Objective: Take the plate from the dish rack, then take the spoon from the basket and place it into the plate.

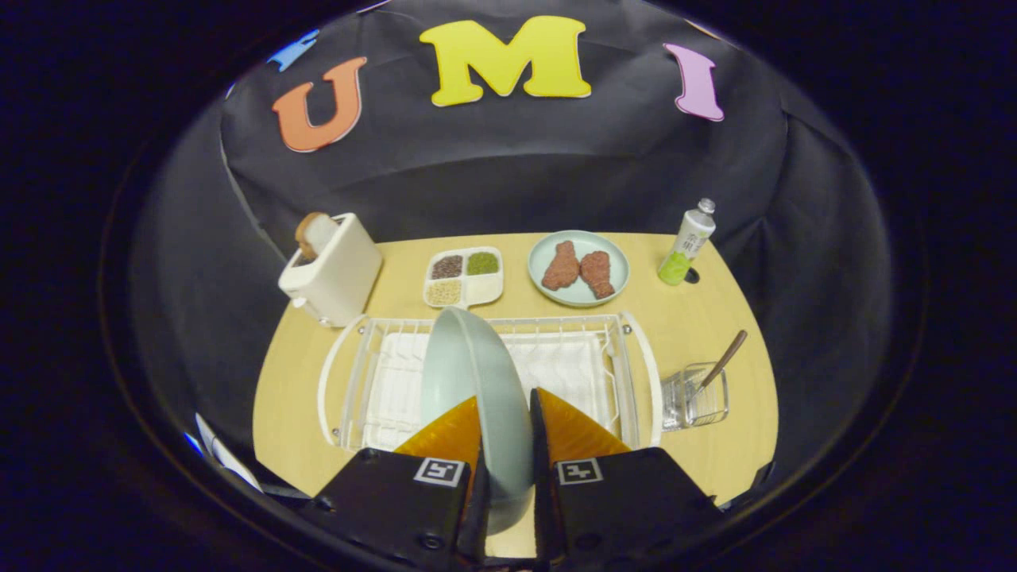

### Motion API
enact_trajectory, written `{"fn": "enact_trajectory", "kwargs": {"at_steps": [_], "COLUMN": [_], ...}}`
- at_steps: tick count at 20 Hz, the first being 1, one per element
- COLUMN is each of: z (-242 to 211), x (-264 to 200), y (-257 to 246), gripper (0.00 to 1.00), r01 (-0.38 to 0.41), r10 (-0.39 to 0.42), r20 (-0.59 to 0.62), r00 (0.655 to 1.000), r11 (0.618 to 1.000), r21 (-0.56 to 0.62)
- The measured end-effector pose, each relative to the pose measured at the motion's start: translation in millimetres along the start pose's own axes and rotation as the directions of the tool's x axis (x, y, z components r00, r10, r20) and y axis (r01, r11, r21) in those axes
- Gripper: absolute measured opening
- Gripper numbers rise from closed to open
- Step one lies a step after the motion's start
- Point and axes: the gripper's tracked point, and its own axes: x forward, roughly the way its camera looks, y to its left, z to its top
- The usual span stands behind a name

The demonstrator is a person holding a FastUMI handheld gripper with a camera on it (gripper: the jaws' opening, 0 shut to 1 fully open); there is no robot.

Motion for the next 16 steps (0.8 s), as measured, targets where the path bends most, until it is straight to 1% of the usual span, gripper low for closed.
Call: {"fn": "enact_trajectory", "kwargs": {"at_steps": [2, 4, 9, 12, 15, 16], "z": [-30.8, -58.0, -141.2, -180.7, -200.2, -203.6], "x": [-12.9, -18.2, -8.6, 14.6, 33.7, 40.1], "y": [-14.4, -32.5, -66.6, -79.4, -87.0, -93.7], "gripper": [0.29, 0.29, 0.29, 0.29, 0.28, 0.28], "r01": [-0.056, -0.073, -0.164, -0.232, -0.309, -0.31], "r10": [0.056, 0.074, 0.174, 0.254, 0.349, 0.354], "r20": [-0.013, -0.02, -0.059, -0.08, -0.091, -0.091], "r00": [0.998, 0.997, 0.983, 0.964, 0.933, 0.931], "r11": [0.998, 0.996, 0.975, 0.948, 0.903, 0.895], "r21": [0.027, 0.05, 0.149, 0.22, 0.298, 0.32]}}
